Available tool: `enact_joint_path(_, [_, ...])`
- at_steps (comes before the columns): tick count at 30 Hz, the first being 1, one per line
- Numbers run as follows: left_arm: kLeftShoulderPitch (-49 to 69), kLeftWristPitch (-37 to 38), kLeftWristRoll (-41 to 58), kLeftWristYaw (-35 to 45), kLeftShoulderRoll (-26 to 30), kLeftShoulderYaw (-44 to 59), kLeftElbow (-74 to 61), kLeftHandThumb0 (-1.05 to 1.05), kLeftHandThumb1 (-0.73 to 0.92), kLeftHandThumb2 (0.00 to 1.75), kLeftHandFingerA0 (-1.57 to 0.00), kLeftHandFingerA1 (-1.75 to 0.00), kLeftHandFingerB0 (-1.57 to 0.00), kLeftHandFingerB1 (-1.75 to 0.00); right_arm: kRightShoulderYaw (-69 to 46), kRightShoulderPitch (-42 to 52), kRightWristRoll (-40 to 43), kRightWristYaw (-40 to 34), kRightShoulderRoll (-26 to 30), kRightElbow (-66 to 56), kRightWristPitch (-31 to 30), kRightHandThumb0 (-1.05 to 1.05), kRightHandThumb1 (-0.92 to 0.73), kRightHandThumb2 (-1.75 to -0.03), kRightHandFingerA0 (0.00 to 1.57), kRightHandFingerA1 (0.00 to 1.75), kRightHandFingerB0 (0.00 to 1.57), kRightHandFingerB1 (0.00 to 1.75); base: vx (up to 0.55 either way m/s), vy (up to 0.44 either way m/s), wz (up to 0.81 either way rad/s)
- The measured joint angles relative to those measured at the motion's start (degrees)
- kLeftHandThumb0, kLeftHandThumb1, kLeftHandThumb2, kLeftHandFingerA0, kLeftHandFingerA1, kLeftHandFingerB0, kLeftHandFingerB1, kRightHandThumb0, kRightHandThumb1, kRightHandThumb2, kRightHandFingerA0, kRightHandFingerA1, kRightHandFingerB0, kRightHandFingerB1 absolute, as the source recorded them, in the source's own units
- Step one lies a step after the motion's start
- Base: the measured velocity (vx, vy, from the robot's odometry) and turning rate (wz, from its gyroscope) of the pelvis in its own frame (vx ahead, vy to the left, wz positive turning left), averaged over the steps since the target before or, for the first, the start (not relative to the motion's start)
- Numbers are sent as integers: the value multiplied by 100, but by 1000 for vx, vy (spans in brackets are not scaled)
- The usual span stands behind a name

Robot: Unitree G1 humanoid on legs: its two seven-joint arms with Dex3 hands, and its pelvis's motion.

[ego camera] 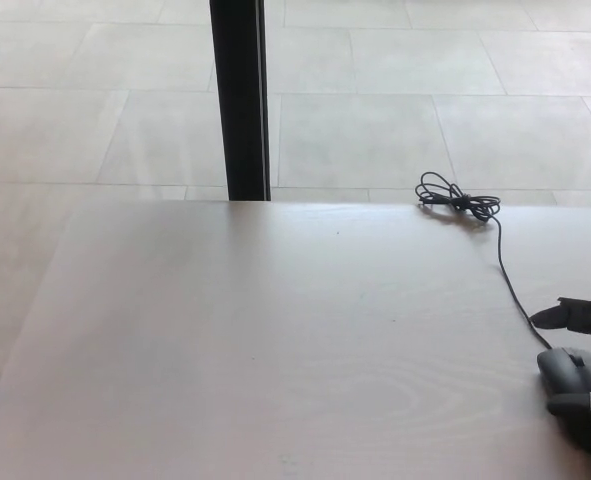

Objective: The robot uses its right fingers to click on the left button of the black mouse placed on the table.

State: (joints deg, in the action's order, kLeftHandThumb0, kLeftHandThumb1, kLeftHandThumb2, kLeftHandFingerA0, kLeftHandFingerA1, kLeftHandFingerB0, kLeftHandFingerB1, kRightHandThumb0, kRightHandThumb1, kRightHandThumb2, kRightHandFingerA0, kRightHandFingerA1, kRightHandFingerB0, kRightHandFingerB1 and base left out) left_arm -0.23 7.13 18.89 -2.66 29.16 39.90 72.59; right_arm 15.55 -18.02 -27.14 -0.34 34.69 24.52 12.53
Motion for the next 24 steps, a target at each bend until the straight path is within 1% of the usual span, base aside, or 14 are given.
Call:
enact_joint_path(1, [0,7,5,0,0,0,1,-65,53,57,-93,-76,-59,-50,9,0,-22,-2,-20,33,1,-52,-69,-60,33,45,47,36,0,0,0])
enact_joint_path(4, [-7,20,52,4,0,58,3,-64,54,57,-89,-72,-60,-52,45,-16,-118,-51,-59,295,41,-54,-69,-61,33,45,47,38,0,0,0])
enact_joint_path(6, [2,21,64,8,0,79,3,-63,55,56,-82,-67,-54,-49,44,-33,-175,-77,-59,435,59,-60,-72,-62,34,43,48,36,0,0,0])
enact_joint_path(7, [5,21,68,11,0,88,4,-63,54,56,-81,-68,-54,-50,45,-50,-210,-95,-57,492,61,-64,-67,-65,32,44,45,38,0,0,0])
enact_joint_path(8, [7,21,73,17,0,98,4,-63,54,56,-81,-68,-54,-50,51,-72,-254,-116,-54,540,60,-64,-67,-65,32,44,45,38,0,0,0])
enact_joint_path(9, [6,21,78,22,0,106,4,-65,49,60,-85,-71,-52,-51,53,-97,-291,-133,-49,585,61,-60,-73,-62,34,43,47,36,0,0,0])
enact_joint_path(10, [3,21,84,25,0,114,5,-63,54,57,-85,-71,-60,-52,53,-125,-323,-148,-47,638,62,-63,-68,-64,32,44,46,38,0,0,0])
enact_joint_path(11, [4,21,88,28,0,116,2,-63,55,57,-85,-73,-60,-52,52,-150,-355,-163,-44,677,62,-61,-74,-62,33,43,48,36,0,0,0])
enact_joint_path(12, [3,21,88,28,0,113,-3,-63,53,57,-88,-72,-61,-52,50,-171,-379,-170,-43,704,66,-61,-74,-62,33,43,48,36,0,0,0])
enact_joint_path(13, [2,21,90,27,0,112,-7,-64,56,57,-84,-68,-58,-50,50,-186,-394,-175,-42,723,72,-62,-74,-63,35,43,49,37,0,0,0])
enact_joint_path(16, [-7,21,94,25,0,105,-17,-61,55,57,-85,-68,-59,-51,49,-194,-434,-206,-40,800,113,-62,-74,-62,36,43,50,38,0,0,0])
enact_joint_path(17, [-9,21,97,25,0,106,-16,-63,55,57,-82,-66,-61,-52,48,-194,-442,-220,-40,824,126,-65,-75,-63,34,44,50,37,0,0,0])
enact_joint_path(19, [-8,21,101,25,0,106,-16,-60,55,57,-85,-70,-61,-52,46,-193,-455,-239,-40,861,143,-64,-74,-62,35,44,51,38,0,0,0])
enact_joint_path(24, [-5,21,121,22,0,86,-13,-64,56,57,-84,-68,-59,-51,50,-193,-509,-304,-41,902,207,-63,-75,-63,33,42,48,37,0,0,0])
